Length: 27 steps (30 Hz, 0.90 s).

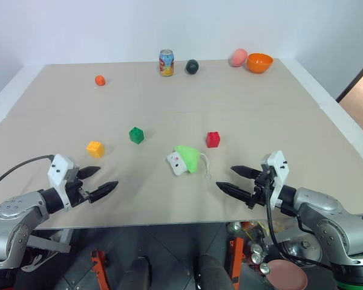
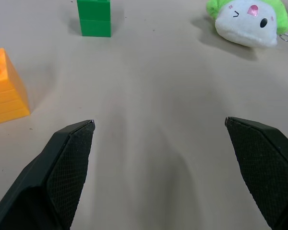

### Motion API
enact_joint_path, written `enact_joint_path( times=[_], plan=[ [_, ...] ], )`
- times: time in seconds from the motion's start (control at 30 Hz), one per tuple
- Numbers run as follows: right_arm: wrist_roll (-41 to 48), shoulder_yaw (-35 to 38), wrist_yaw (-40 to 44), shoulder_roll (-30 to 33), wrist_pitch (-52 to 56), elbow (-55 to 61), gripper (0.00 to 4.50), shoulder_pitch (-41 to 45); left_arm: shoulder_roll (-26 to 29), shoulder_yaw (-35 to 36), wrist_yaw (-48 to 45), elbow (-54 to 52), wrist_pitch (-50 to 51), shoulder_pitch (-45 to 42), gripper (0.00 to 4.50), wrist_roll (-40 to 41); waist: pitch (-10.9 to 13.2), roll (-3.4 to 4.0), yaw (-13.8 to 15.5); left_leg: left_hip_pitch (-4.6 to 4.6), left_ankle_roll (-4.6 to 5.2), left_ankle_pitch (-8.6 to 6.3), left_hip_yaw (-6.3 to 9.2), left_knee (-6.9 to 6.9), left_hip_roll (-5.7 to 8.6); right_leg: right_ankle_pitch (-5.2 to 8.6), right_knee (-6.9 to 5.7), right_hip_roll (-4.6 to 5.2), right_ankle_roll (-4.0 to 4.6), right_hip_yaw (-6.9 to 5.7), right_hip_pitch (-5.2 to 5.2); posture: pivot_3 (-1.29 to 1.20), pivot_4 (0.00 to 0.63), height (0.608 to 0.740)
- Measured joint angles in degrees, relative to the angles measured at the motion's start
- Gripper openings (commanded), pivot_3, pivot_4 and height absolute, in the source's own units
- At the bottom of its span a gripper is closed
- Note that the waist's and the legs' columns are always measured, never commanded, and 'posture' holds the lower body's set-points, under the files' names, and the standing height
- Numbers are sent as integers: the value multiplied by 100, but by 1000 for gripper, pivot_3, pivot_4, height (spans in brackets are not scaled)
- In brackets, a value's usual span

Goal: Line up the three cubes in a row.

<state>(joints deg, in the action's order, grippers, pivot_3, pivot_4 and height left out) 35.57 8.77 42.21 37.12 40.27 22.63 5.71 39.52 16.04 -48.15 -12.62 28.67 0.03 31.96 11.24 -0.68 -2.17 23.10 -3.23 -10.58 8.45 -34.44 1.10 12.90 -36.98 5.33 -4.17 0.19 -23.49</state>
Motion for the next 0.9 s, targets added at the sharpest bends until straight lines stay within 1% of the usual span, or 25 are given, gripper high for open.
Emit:
enact_joint_path(
  times=[0.1,0.17,0.23,0.33,0.4,0.47,0.5,0.63,0.73,0.9],
  plan=[
    [-21,-2,-26,2,-8,2,4475,-3,-5,-20,-48,14,-16,-112,4500,3,1,-2,13,1,0,0,-1,0,-1,0,0,0,0,0,0,0,150,740],
    [-40,-64,-38,4,-8,28,4475,59,49,-136,-289,-3,-101,-371,4500,16,1,-2,49,2,0,0,-17,-5,-12,-1,0,0,1,-3,1,0,150,740],
    [-45,-180,-10,33,-9,80,4475,213,208,-345,-574,-172,-237,-449,4500,-17,1,-2,45,1,0,0,-32,-5,-15,-3,1,1,4,2,-1,0,150,740],
    [-42,-220,89,137,-12,86,4475,566,219,-655,-875,-425,-316,-508,4500,-15,2,-3,47,3,0,0,-37,-5,-16,-2,3,2,3,4,-1,0,150,740],
    [-76,-350,273,239,-55,43,4475,1123,217,-893,-1012,-543,-236,-765,4500,72,3,-4,51,2,0,0,-38,-4,-29,-2,2,-6,3,-3,2,0,150,740],
    [-96,-408,303,240,-63,18,4475,1231,214,-948,-1030,-586,-219,-828,4500,78,3,-5,51,4,0,0,-39,-4,-28,-2,2,-6,3,-3,0,0,150,740],
    [-292,-811,510,214,-167,-411,4475,1928,181,-1235,-1117,-607,-86,-1148,4500,91,3,-5,49,4,0,0,-41,-4,-29,-2,3,-6,3,-3,-1,0,150,740],
    [-840,-1398,771,55,-682,-909,4475,2626,-33,-1509,-1095,-626,-74,-1424,4500,94,2,-8,39,0,1,1,-50,-7,-36,-7,2,-11,2,-4,4,0,150,740],
    [-1402,-1992,895,-158,-1132,-1601,4475,2740,-208,-1573,-995,-583,-72,-1472,4500,91,3,-10,38,7,1,1,-51,-6,-36,-13,2,-11,-28,-4,2,0,150,740],
    [-2191,-2566,1051,-436,-1781,-2554,4475,3045,-442,-1568,-756,-502,-79,-1450,4500,71,3,-10,31,12,0,1,-54,-4,-37,-12,2,-11,-30,-3,-2,0,150,740]
  ],
)
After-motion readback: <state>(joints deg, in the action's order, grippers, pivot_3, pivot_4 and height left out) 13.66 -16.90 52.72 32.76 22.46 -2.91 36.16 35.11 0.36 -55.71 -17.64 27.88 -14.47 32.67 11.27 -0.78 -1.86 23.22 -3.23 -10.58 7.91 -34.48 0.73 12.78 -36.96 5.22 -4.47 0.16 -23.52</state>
